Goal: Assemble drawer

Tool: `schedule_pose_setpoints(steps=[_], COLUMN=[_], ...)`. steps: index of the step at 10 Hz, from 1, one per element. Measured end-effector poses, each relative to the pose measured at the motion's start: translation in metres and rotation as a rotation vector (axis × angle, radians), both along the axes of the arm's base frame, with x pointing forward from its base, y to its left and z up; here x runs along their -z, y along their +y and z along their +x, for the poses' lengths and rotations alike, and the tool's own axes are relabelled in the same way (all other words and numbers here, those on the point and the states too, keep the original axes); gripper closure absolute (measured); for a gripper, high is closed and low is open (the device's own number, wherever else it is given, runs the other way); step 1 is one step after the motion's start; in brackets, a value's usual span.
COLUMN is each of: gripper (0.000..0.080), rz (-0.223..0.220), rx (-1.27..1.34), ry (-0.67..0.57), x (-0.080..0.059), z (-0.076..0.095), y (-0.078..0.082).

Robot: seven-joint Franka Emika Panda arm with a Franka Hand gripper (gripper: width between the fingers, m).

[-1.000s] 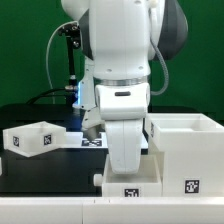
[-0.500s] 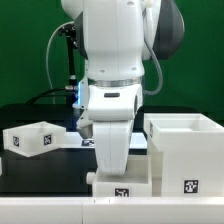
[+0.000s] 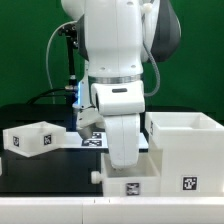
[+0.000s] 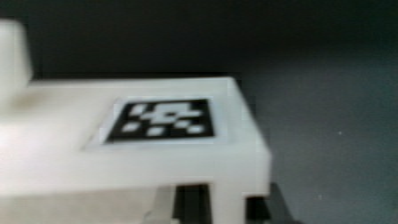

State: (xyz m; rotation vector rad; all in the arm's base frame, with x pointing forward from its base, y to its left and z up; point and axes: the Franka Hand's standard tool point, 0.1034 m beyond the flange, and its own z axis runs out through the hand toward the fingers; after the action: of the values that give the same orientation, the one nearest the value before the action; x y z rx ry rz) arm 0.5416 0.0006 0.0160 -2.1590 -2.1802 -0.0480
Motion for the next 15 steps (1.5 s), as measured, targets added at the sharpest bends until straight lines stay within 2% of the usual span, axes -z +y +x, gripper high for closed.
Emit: schedule_pose_setpoints(steps=[4, 8, 12, 13, 14, 15], gripper=[0.0761, 0.0761, 0.0761, 0.0669, 0.0669, 0.0469], rz=[0.001, 0.011, 0.011, 0.011, 0.011, 0.012], rx=[-0.004, -0.031, 0.006, 0.007, 0.007, 0.004], ry=[-0.004, -0.017, -0.015, -0.014, -0.013, -0.012], x=[0.0, 0.0, 0.001, 0.002, 0.002, 0.002], z=[0.001, 0.004, 0.003, 0.003, 0.003, 0.003], y=[0.001, 0.02, 0.022, 0.022, 0.021, 0.017])
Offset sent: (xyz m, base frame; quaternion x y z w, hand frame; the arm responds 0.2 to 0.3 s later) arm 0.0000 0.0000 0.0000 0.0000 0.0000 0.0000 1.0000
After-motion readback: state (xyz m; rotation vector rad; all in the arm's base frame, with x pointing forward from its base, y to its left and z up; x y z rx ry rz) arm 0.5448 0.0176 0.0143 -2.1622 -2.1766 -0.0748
